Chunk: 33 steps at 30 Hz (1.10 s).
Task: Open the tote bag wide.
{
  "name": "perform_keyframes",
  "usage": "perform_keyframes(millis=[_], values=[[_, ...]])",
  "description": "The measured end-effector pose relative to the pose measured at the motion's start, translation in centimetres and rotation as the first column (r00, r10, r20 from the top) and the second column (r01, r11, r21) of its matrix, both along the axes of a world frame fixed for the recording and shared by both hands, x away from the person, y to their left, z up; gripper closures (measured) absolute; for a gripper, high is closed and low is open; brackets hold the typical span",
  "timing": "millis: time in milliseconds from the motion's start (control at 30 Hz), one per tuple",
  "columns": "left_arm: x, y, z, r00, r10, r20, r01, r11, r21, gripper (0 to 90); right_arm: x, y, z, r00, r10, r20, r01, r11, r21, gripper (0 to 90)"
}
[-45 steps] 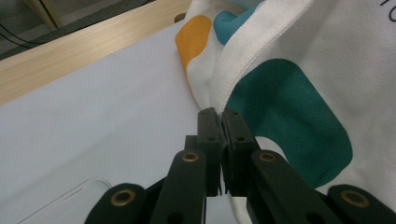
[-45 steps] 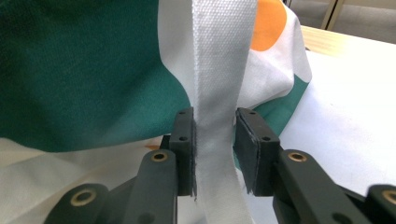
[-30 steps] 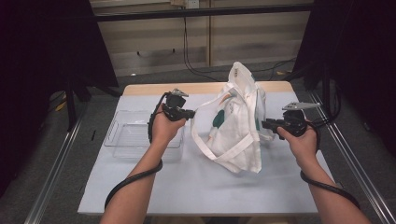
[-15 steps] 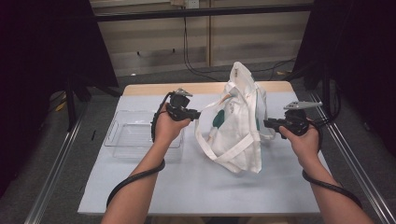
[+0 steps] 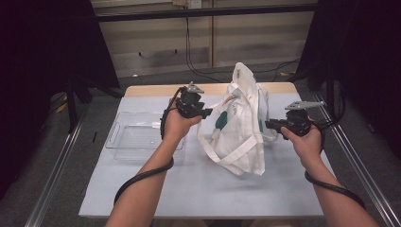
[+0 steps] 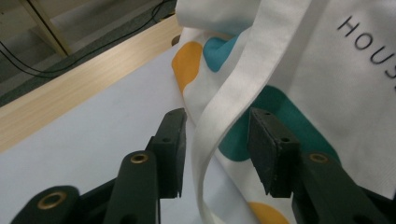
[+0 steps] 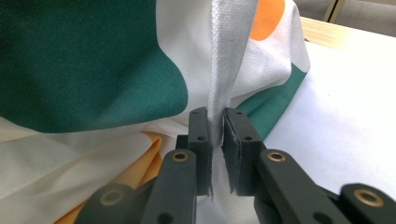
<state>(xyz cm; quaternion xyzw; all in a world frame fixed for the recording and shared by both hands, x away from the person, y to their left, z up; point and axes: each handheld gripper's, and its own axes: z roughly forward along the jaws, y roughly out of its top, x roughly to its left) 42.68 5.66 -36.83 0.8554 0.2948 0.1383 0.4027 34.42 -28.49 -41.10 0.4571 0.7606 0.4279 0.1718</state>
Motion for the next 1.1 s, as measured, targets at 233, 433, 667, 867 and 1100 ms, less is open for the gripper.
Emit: perform_keyframes(millis=[233,433,667,867,1100], values=[[0.2,-0.2,-0.4,0.9978,0.029,-0.060,-0.033,0.9978,-0.059,81.5,0.0,0.0,-0.1,1.0000,-0.002,-0.001,0.002,1.000,0.003,81.1],[0.3,0.5,-0.9,0.9944,0.053,-0.092,-0.058,0.9964,-0.061,87.5,-0.1,-0.3,-0.3,1.0000,-0.009,-0.002,0.009,1.000,0.009,81.1],[0.0,-0.4,-0.2,0.9983,0.030,-0.051,-0.035,0.9960,-0.082,59.1,0.0,0.0,0.0,1.0000,-0.008,0.001,0.008,1.000,0.011,80.8],[0.2,-1.8,-0.5,0.9997,0.001,-0.024,-0.002,0.9982,-0.060,52.9,0.1,0.1,0.1,1.0000,-0.002,0.002,0.002,1.000,0.022,80.6],[0.2,-2.8,-0.6,1.0000,0.002,-0.009,-0.003,0.9982,-0.059,62.0,0.1,0.1,0.3,1.0000,-0.005,0.001,0.005,1.000,0.022,80.9]])
